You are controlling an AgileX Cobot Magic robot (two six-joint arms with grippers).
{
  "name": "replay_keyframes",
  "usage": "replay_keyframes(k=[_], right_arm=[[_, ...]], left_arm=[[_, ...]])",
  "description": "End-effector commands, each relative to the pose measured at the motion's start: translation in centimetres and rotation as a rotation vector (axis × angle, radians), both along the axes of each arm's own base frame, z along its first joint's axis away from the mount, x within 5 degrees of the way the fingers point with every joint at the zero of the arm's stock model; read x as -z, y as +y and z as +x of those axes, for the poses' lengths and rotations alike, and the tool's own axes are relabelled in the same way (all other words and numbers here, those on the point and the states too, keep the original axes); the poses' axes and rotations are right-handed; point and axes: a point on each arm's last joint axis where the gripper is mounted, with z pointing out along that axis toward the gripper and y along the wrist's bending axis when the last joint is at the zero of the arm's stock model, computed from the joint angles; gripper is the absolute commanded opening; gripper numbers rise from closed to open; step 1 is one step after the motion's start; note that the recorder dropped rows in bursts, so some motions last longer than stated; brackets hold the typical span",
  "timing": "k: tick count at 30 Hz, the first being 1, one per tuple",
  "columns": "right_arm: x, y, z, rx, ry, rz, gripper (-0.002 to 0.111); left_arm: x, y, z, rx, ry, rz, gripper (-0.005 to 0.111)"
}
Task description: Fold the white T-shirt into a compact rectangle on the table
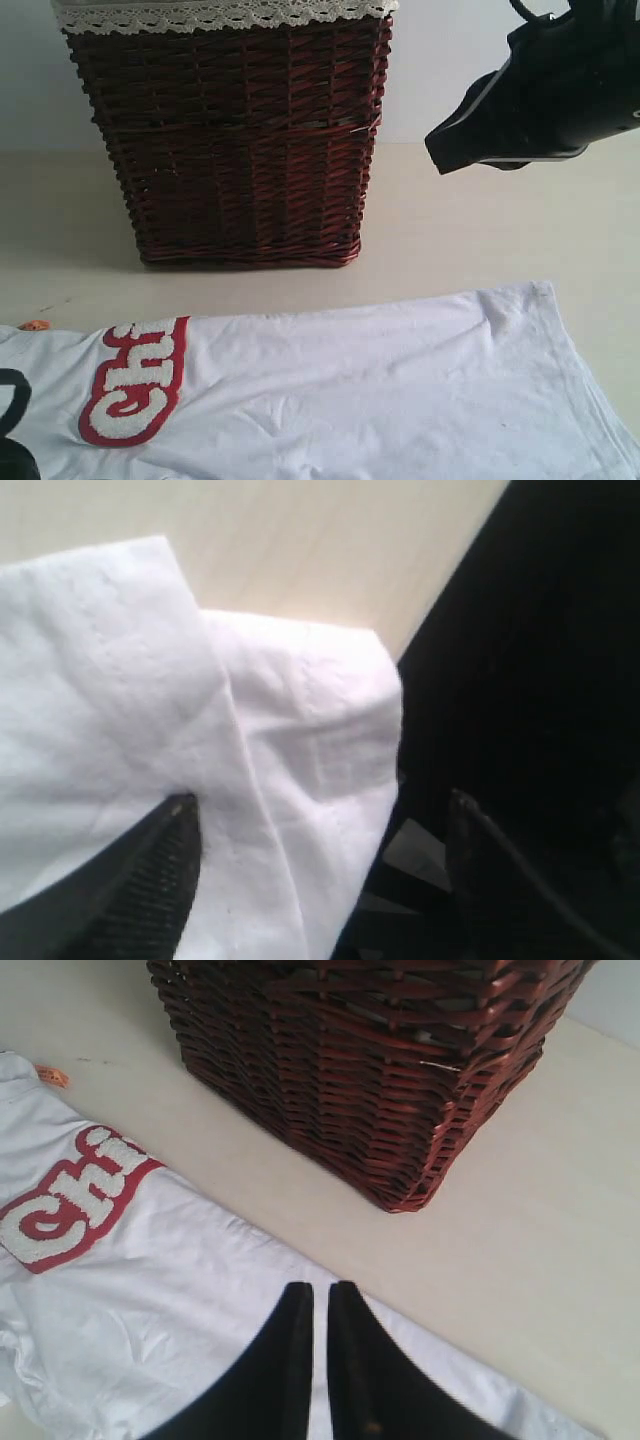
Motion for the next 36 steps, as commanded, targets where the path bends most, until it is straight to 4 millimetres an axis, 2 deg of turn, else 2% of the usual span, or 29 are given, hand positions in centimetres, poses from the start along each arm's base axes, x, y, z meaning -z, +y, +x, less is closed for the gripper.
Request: replay_keyframes(k=[1, 5, 7, 9, 10, 11, 12, 13, 16, 21, 24, 28, 30, 33, 34, 36], right_arm=[[-0.4, -0.1, -0.1, 0.001, -0.013, 0.001, 0.008], [-0.4, -0.1, -0.1, -0.001, -0.007, -0.002, 0.008], [-0.4, -0.1, -0.1, -0.001, -0.007, -0.002, 0.008], [-0.4, -0.1, -0.1, -0.001, -0.007, -0.002, 0.008], [-0.4, -0.1, -0.1, -0.001, -0.007, -0.002, 0.008], [-0.4, -0.1, -0.1, -0.001, -0.007, -0.002, 0.008], [-0.4, -0.1, -0.1, -0.001, -0.007, -0.002, 0.008], [-0.4, -0.1, -0.1, -0.001, -0.007, -0.002, 0.008], [-0.4, -0.1, -0.1, -0.001, -0.007, -0.002, 0.008], [-0.4, -0.1, -0.1, -0.001, -0.007, -0.002, 0.008], [-0.4, -0.1, -0.1, -0.001, -0.007, -0.002, 0.008], [-0.4, -0.1, -0.1, -0.002, -0.005, -0.003, 0.008], [-0.3, -0.1, -0.2, -0.004, -0.001, -0.004, 0.008], [-0.3, 0.0, -0.2, -0.005, 0.005, -0.003, 0.008], [-0.3, 0.0, -0.3, -0.006, 0.011, -0.003, 0.008], [-0.3, 0.0, -0.3, -0.007, 0.014, -0.002, 0.008]], left_arm=[[1.4, -0.5, -0.3, -0.028, -0.056, 0.03, 0.068], [2.3, -0.4, 0.0, -0.059, -0.096, 0.084, 0.066], [2.7, -0.3, 0.0, -0.086, -0.094, 0.106, 0.058], [3.0, -0.2, 0.0, -0.087, -0.088, 0.129, 0.046], [2.9, -0.2, 0.0, -0.087, -0.088, 0.129, 0.032], [2.7, -0.2, 0.0, -0.082, -0.089, 0.122, 0.023], [2.3, -0.2, 0.0, -0.069, -0.092, 0.107, 0.008], [1.8, -0.2, 0.0, -0.047, -0.097, 0.089, 0.0], [-0.1, 0.1, 0.0, -0.006, -0.124, 0.037, 0.0], [-3.8, 0.8, 1.2, 0.147, -0.242, 0.147, 0.0], [-5.9, 0.3, 2.8, 0.271, -0.404, 0.149, 0.0], [-7.9, -0.6, 5.9, 0.602, -0.766, 0.213, 0.0], [-8.0, -1.1, 6.9, 0.662, -0.832, 0.194, 0.0], [-7.1, -1.2, 7.9, 0.708, -0.779, 0.16, 0.0], [-6.4, -1.1, 8.1, 0.705, -0.718, 0.148, 0.002], [-6.0, -1.0, 8.4, 0.717, -0.692, 0.15, 0.015]])
